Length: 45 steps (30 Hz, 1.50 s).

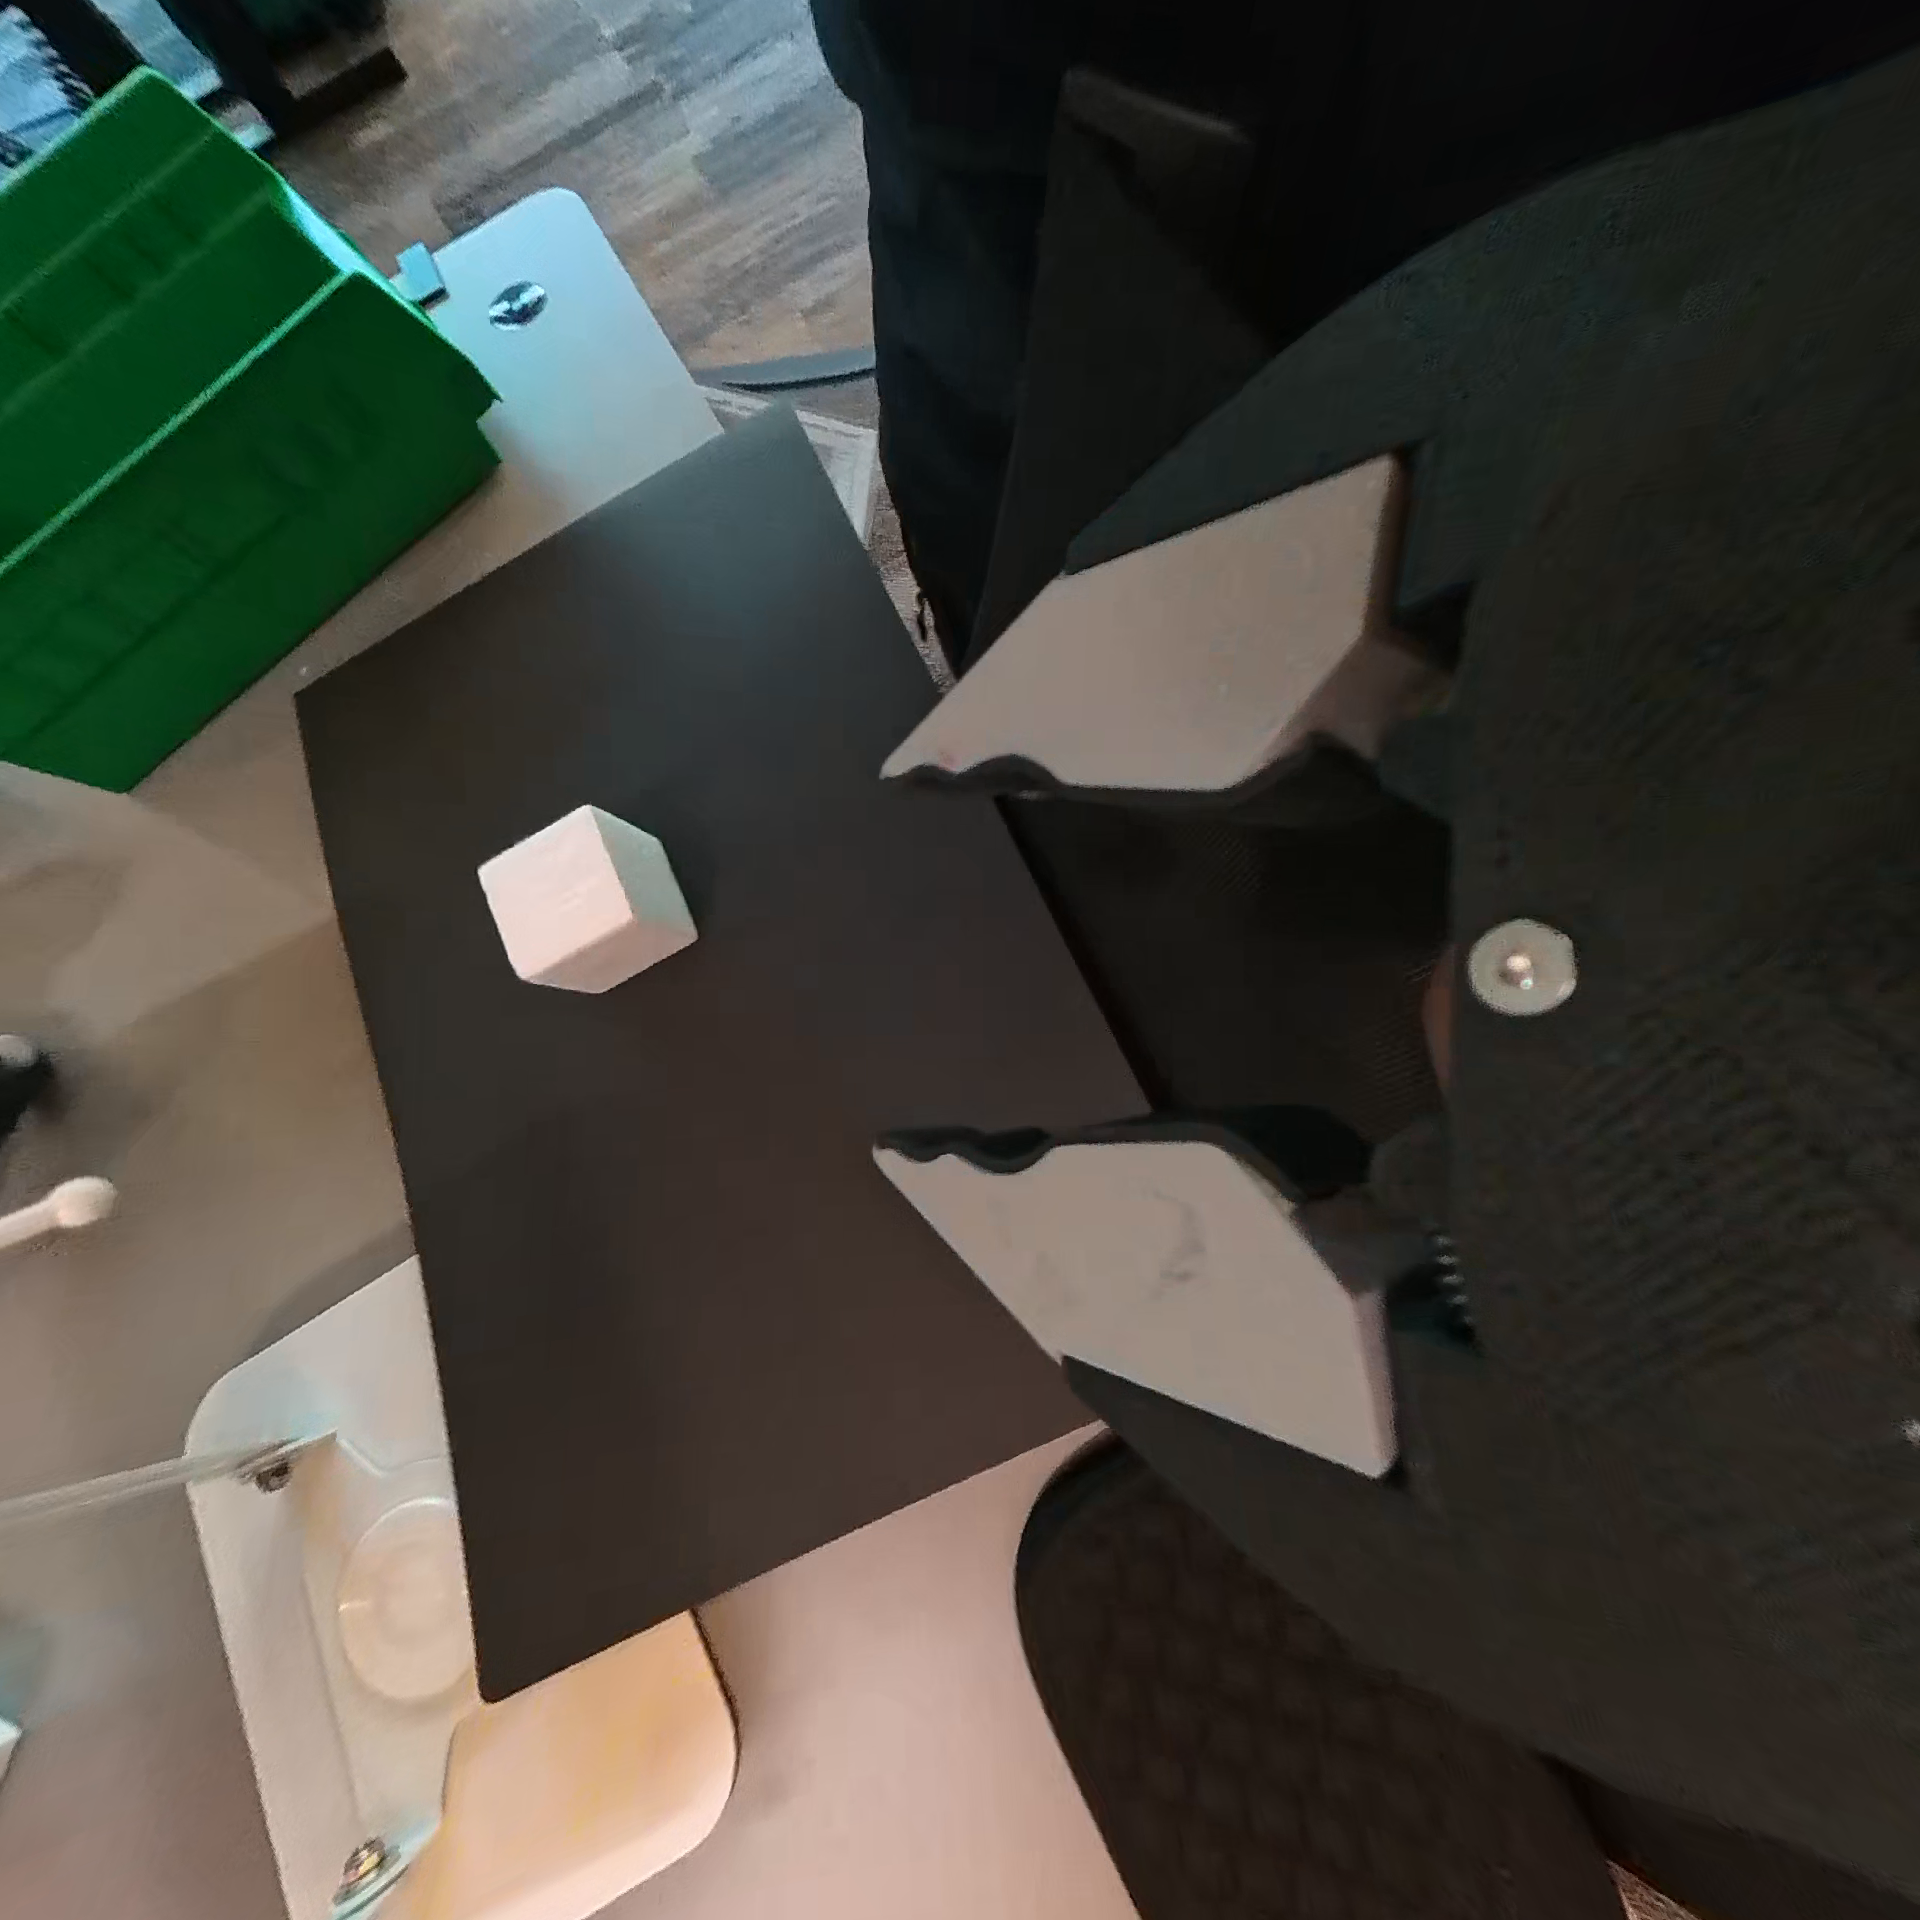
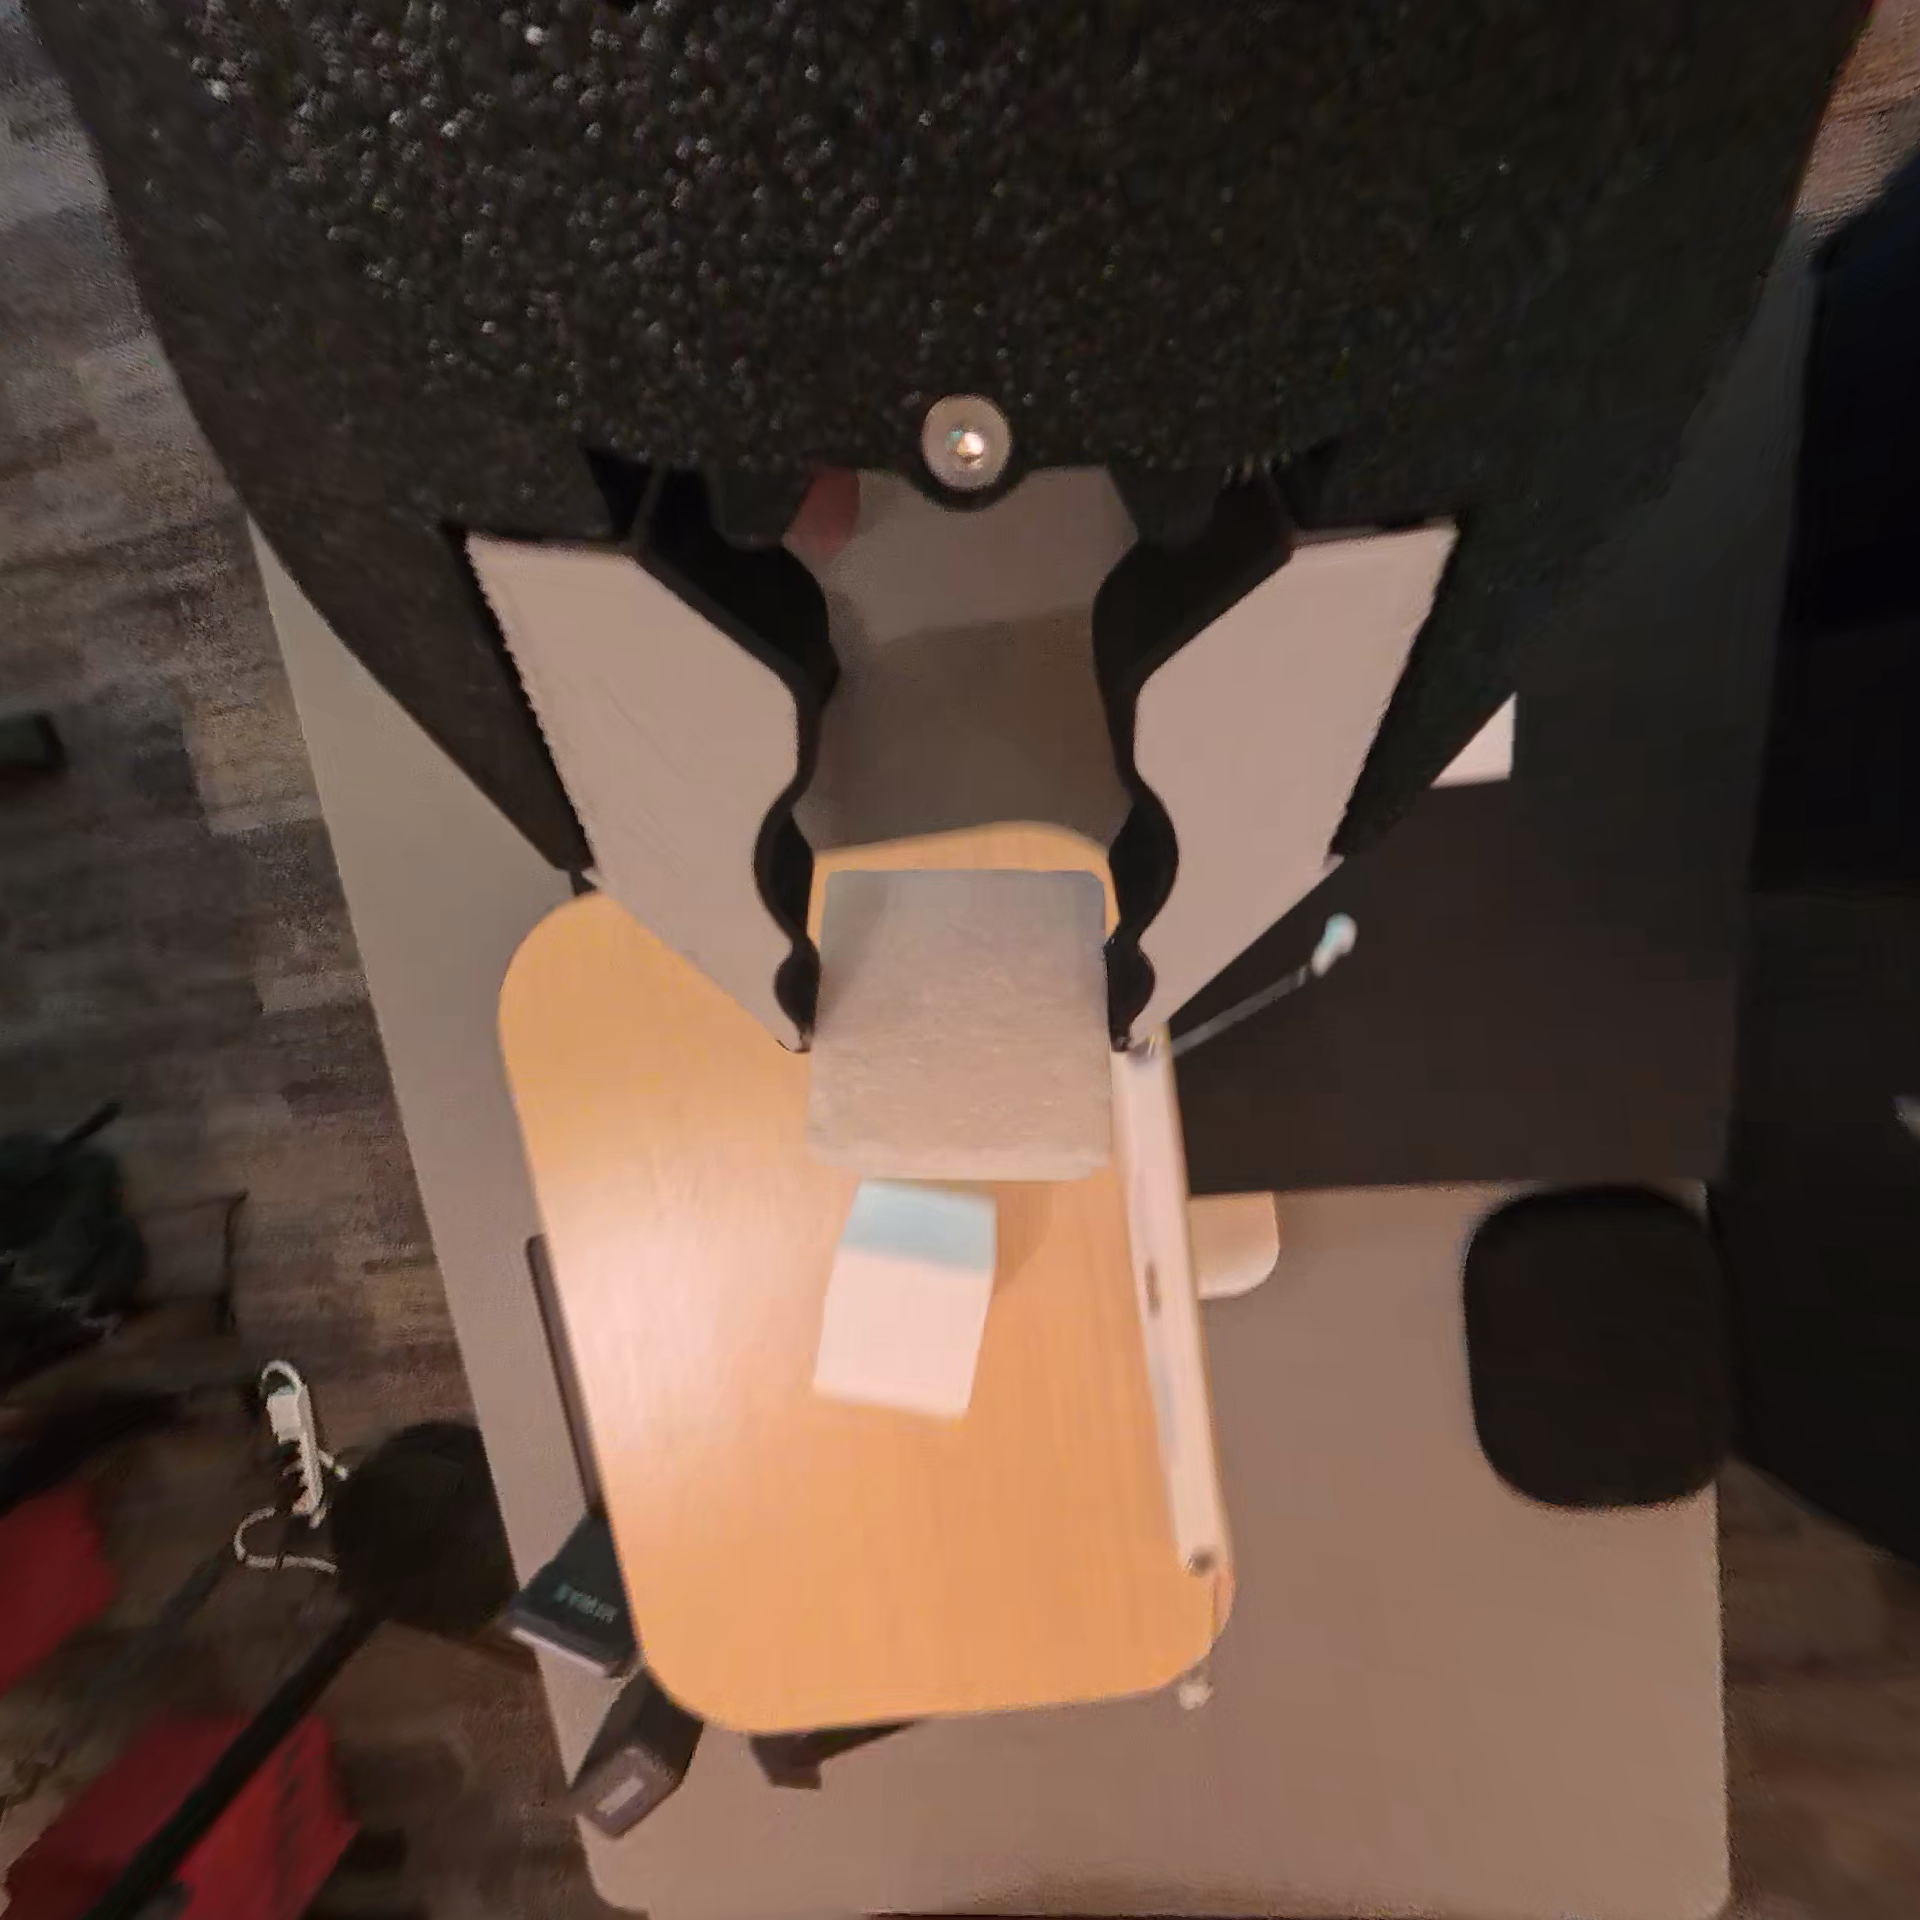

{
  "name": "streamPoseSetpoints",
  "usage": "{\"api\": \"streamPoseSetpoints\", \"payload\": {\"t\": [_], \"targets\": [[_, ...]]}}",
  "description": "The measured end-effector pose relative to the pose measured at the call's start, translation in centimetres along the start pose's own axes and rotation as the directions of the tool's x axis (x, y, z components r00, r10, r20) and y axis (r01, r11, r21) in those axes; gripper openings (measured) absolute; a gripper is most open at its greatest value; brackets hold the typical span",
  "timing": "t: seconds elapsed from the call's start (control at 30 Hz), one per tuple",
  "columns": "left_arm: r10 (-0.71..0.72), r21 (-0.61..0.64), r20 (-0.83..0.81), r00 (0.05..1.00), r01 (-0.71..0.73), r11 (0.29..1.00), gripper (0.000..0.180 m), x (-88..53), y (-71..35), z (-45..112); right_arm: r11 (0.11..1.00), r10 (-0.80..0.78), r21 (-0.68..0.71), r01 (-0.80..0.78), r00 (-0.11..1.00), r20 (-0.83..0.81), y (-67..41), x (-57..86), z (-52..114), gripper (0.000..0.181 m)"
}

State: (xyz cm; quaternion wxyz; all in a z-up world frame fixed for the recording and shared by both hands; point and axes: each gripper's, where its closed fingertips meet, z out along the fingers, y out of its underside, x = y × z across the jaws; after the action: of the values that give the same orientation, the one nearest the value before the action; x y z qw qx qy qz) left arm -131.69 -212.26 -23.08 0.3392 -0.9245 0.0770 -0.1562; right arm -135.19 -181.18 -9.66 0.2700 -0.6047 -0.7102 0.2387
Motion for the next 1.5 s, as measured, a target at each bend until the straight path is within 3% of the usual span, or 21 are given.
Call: {"api": "streamPoseSetpoints", "payload": {"t": [0.17, 0.43, 0.63, 0.77, 0.9, 1.1, 1.5], "targets": [[0.012, 0.029, -0.025, 1.000, -0.012, 1.000, 0.060, 0.2, 0.2, 0.2, 0.981, 0.031, -0.191, -0.036, 0.999, -0.032, -4.9, 2.0, 6.4, 0.055], [0.008, 0.111, -0.120, 0.993, 0.005, 0.994, 0.054, 1.1, 0.0, -0.7, 0.903, -0.028, -0.429, -0.005, 0.997, -0.071, -3.5, 1.9, 11.3, 0.059], [0.030, 0.114, -0.185, 0.982, -0.009, 0.993, 0.054, 1.8, -0.1, -0.8, 0.915, 0.002, -0.402, -0.047, 0.994, -0.110, -4.0, 1.4, 11.3, 0.073], [0.062, 0.097, -0.217, 0.974, -0.042, 0.994, 0.054, 2.5, 0.4, -0.6, 0.938, 0.001, -0.345, -0.043, 0.992, -0.123, -5.1, 1.1, 9.8, 0.059], [0.086, 0.096, -0.240, 0.967, -0.065, 0.993, 0.053, 2.9, 0.4, -0.7, 0.922, 0.010, -0.383, -0.062, 0.991, -0.136, -4.6, 1.7, 9.8, 0.066], [0.070, 0.117, -0.250, 0.966, -0.042, 0.992, 0.053, 3.0, 0.6, -1.1, 0.902, 0.072, -0.416, -0.115, 0.991, -0.117, -3.1, 1.5, 10.8, 0.056], [0.077, 0.118, -0.237, 0.969, -0.050, 0.992, 0.053, 2.9, 0.5, -1.0, 0.899, 0.044, -0.426, -0.102, 0.989, -0.145, -3.5, 1.0, 11.4, 0.062]]}}
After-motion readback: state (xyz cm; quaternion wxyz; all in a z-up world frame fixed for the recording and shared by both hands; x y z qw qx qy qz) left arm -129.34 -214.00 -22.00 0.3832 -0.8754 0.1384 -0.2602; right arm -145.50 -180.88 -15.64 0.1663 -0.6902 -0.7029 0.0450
